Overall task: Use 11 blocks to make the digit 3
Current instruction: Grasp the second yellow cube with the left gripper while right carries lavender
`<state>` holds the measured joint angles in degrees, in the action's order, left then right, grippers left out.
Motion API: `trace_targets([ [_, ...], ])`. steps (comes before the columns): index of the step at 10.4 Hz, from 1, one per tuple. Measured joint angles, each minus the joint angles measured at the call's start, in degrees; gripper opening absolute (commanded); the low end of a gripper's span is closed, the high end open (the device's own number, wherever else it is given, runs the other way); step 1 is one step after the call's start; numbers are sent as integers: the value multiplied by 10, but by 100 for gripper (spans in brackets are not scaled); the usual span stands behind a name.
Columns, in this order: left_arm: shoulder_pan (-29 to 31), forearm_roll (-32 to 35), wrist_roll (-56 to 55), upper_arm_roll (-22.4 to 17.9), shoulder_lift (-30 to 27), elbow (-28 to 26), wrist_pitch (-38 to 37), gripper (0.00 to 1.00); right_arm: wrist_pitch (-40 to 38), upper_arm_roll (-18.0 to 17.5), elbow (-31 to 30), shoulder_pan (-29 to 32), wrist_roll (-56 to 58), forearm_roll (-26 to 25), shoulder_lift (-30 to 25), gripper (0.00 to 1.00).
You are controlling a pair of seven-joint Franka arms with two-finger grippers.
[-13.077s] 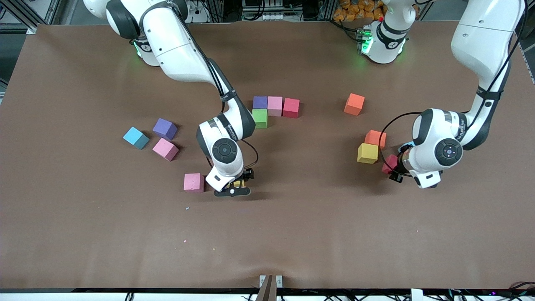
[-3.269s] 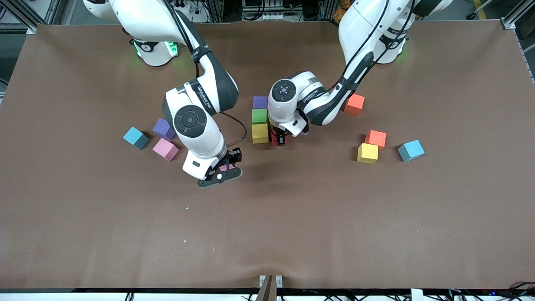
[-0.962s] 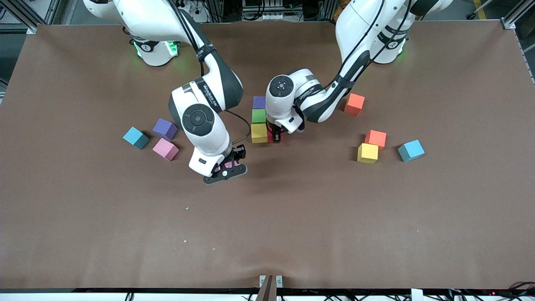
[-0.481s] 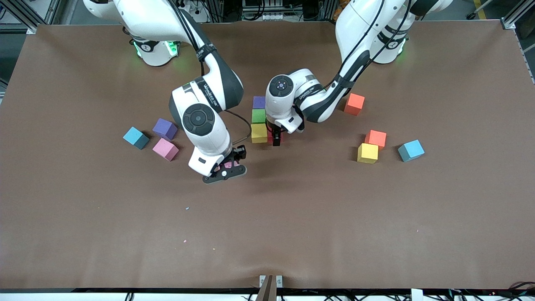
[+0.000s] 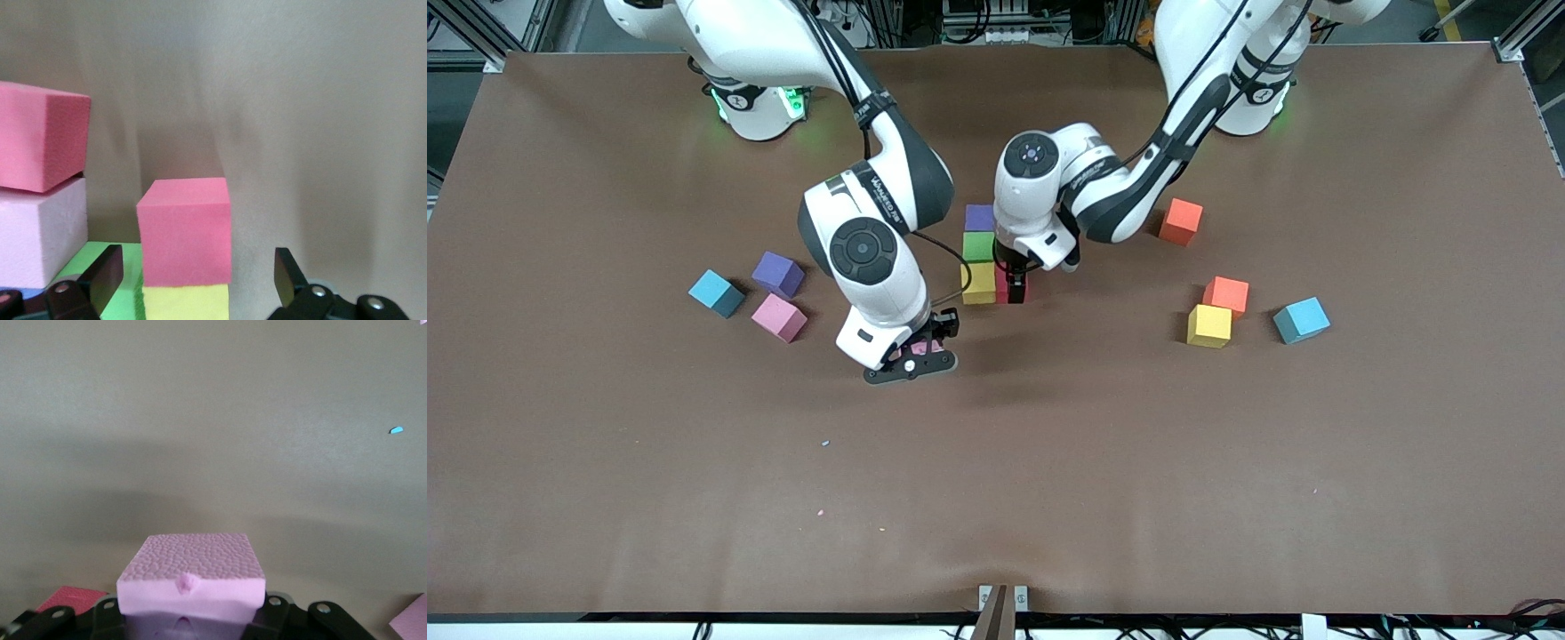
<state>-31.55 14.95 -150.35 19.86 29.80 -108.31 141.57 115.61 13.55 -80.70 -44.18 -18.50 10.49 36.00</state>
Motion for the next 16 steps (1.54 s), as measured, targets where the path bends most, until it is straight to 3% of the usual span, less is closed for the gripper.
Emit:
trace_targets([
  [4,41,0,69,-1,-73,-32,-85,100,63,-1,-20,-37,-57,0,23,22],
  [10,179,0,262,-2,-143,-60,-157,100,134,-1,-63,-74,-86,0,54,22],
  [14,293,-13,381,-1,-151,-80,-157,100,176,-1,-67,-90,-120,0,89,22],
  [16,321,-15,403,-1,-140,-88,-154,100,177,-2,-68,-101,-138,0,100,22],
])
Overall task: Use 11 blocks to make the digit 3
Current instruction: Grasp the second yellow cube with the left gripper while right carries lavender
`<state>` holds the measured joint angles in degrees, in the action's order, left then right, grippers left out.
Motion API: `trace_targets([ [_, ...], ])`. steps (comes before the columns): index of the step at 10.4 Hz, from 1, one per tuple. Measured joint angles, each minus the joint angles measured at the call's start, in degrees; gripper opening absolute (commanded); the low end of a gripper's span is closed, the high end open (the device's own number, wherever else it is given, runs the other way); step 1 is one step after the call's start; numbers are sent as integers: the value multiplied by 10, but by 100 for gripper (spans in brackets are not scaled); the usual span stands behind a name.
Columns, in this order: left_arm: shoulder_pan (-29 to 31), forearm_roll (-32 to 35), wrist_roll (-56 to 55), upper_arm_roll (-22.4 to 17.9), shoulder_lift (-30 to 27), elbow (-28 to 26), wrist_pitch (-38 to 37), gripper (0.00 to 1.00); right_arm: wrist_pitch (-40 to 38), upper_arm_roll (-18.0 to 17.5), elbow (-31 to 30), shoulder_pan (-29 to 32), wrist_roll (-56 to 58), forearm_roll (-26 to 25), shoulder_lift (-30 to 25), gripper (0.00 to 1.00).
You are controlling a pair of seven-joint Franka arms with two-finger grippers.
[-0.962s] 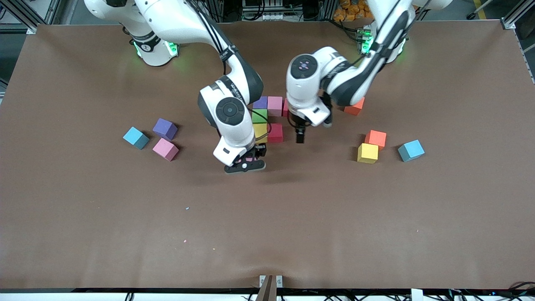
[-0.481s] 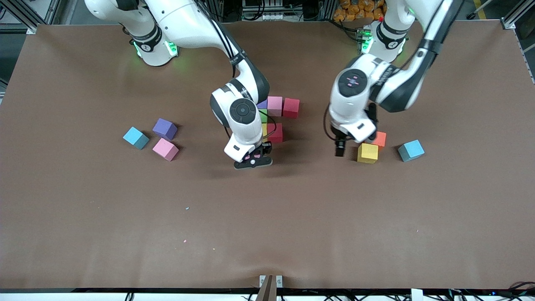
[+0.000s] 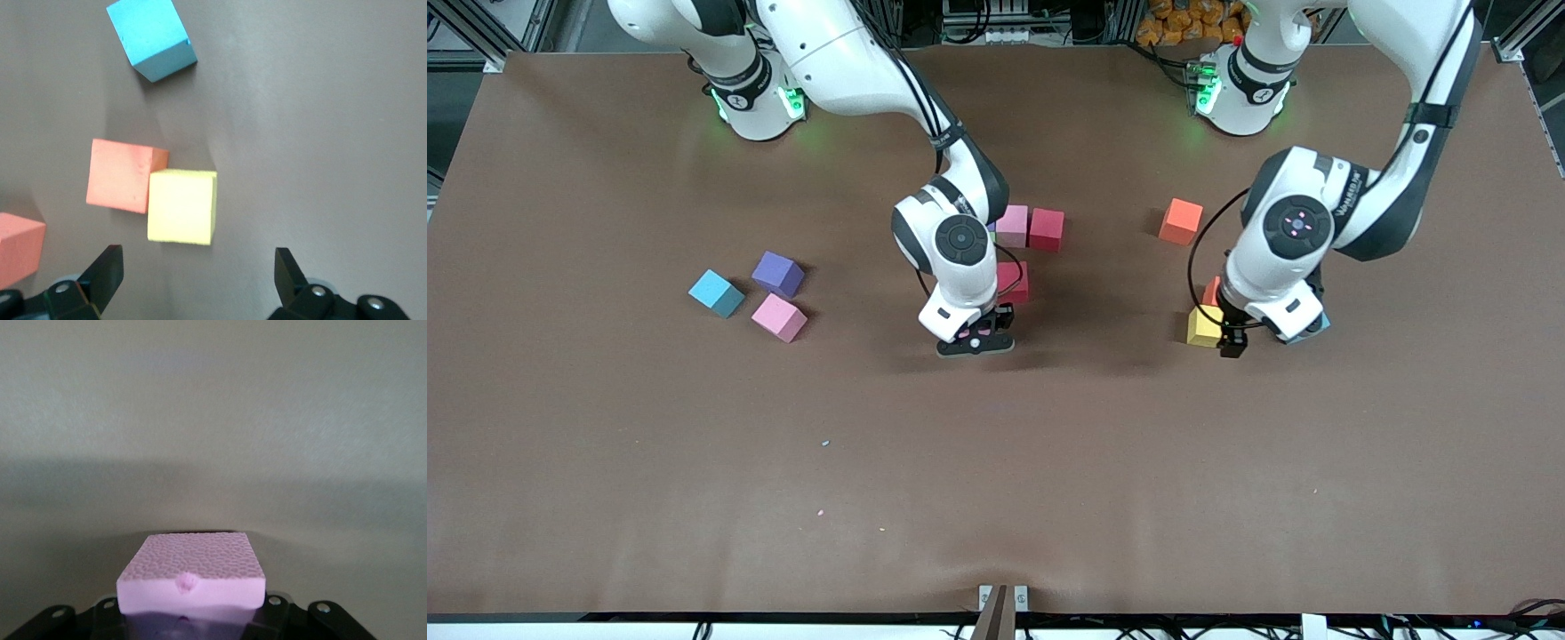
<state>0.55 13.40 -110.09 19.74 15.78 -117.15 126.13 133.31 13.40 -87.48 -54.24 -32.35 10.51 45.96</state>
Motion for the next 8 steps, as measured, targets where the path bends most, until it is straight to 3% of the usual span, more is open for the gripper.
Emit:
trace_targets([
  [8,20,-57,0,2,70,-20,73,100,0,2,-1,-14,-13,0,6,22],
])
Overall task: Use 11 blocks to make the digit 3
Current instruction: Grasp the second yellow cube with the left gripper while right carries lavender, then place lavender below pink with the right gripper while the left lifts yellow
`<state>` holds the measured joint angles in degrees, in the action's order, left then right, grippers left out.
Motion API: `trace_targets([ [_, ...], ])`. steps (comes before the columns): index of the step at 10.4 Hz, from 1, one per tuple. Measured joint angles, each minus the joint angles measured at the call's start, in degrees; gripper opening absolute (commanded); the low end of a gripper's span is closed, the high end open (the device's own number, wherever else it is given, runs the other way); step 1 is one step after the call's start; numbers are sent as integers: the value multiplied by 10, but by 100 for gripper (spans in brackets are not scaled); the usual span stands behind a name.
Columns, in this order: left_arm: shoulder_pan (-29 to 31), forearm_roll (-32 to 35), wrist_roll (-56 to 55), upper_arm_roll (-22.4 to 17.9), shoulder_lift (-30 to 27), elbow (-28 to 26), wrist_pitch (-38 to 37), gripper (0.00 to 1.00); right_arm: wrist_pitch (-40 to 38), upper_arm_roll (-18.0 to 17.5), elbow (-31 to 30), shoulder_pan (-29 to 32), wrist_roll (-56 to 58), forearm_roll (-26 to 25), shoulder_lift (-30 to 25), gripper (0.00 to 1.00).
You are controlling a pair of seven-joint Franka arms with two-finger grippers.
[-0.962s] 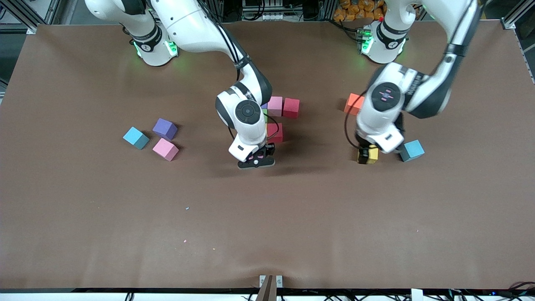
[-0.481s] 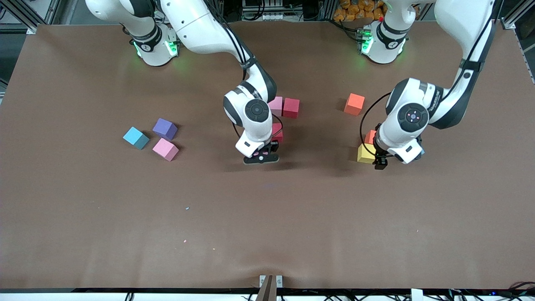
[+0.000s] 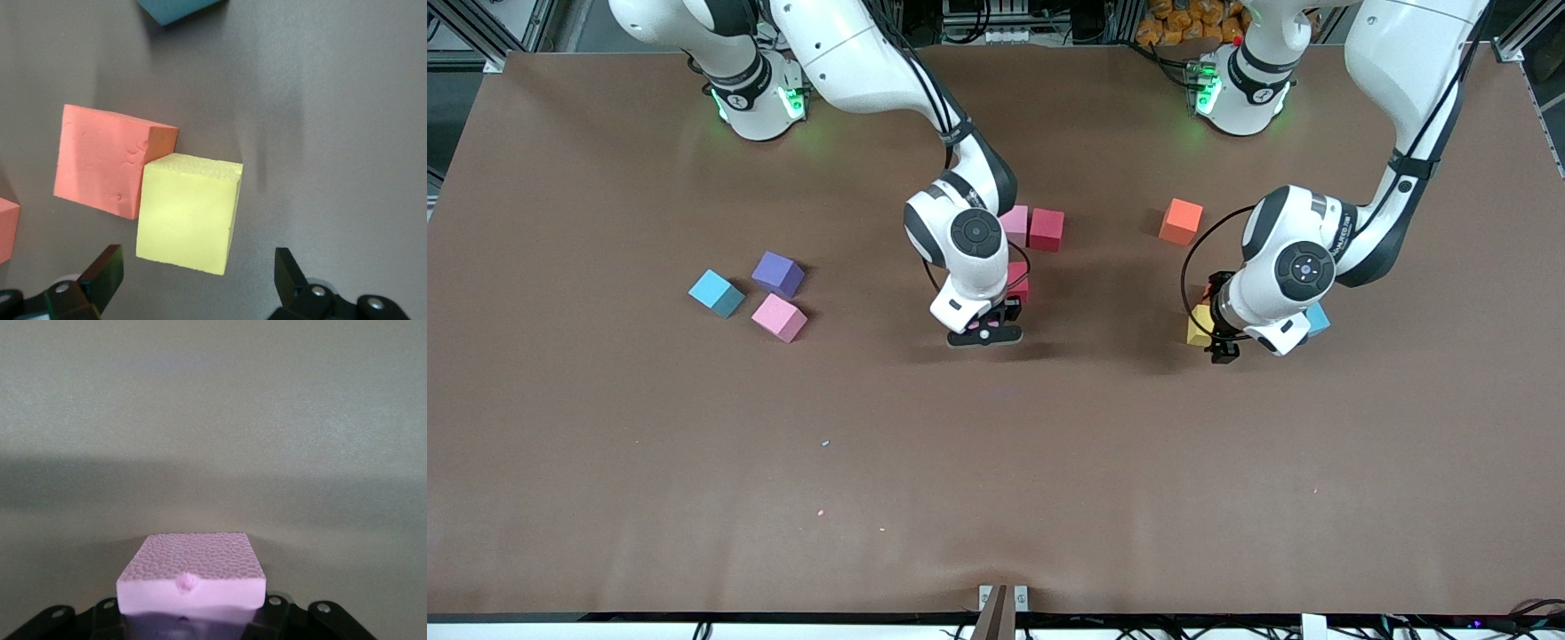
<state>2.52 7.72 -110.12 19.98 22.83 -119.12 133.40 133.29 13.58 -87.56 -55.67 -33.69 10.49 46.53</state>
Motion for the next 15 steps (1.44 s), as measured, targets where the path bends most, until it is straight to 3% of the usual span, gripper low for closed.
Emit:
trace_targets([
  [13,-1,26,1,1,15,-38,26,100,-22,0,-1,-3,-16,0,-3,27],
  [14,0,29,1,1,16,-39,27,100,-22,0,-1,-3,-16,0,-3,41],
  [15,0,34,1,1,17,-39,28,100,-22,0,-1,-3,-16,0,-3,99],
])
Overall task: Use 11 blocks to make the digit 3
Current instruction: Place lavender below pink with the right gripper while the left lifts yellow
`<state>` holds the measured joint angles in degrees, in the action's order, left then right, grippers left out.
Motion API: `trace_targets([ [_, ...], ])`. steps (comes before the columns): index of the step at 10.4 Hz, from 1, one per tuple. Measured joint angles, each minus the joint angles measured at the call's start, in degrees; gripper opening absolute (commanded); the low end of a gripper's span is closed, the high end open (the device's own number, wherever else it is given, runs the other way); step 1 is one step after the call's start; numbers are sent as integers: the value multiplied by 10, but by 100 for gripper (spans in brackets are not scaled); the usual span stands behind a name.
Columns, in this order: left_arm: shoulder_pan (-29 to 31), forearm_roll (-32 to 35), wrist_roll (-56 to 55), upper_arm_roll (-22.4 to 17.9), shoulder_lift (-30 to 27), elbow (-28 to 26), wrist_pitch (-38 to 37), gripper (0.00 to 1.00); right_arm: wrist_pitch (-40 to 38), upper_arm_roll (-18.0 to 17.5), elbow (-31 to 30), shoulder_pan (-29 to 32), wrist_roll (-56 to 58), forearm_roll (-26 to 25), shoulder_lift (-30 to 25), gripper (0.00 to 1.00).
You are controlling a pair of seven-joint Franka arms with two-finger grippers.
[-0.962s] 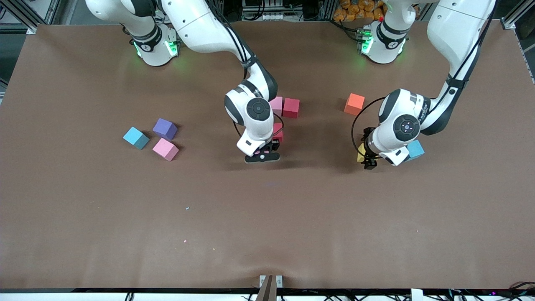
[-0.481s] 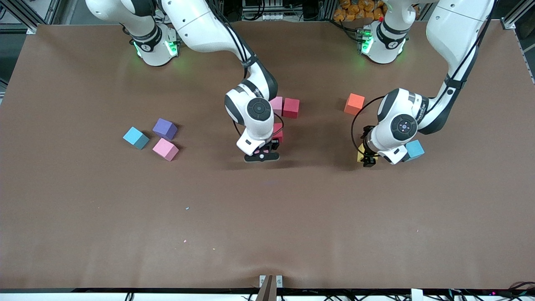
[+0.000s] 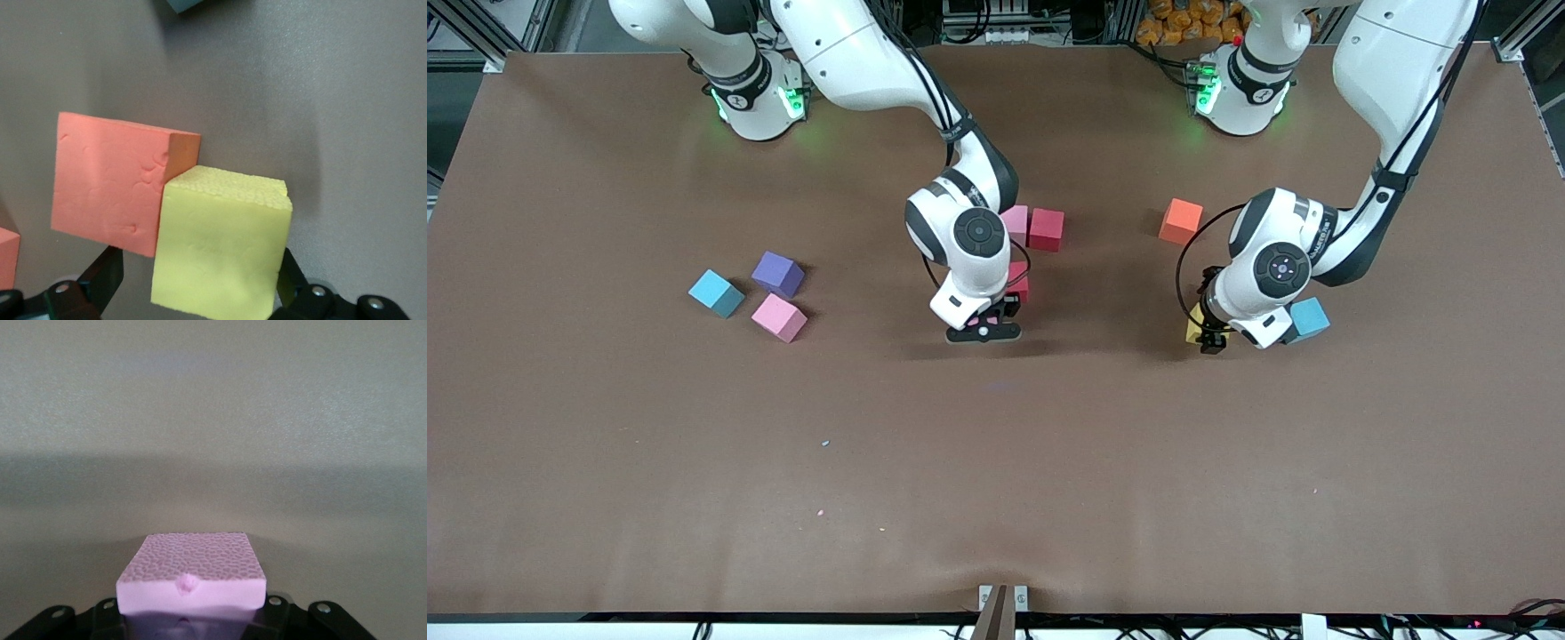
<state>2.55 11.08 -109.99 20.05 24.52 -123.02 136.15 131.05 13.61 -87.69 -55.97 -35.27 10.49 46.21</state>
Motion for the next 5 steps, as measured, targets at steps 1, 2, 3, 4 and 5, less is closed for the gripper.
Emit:
trace_targets([
  [1,0,2,0,0,1,0,1,100,0,0,0,0,0,0,0,100],
  [2,0,9,0,-2,1,0,1,100,-5,0,-3,0,0,0,0,100],
  [3,3,21,0,-2,2,0,2,100,-7,0,-8,-1,0,0,2,100],
  [4,11,31,0,-3,2,0,2,100,-6,0,-7,-2,0,0,1,100],
  [5,19,38,1,-3,2,0,3,100,-4,4,-5,-2,0,0,-3,100],
])
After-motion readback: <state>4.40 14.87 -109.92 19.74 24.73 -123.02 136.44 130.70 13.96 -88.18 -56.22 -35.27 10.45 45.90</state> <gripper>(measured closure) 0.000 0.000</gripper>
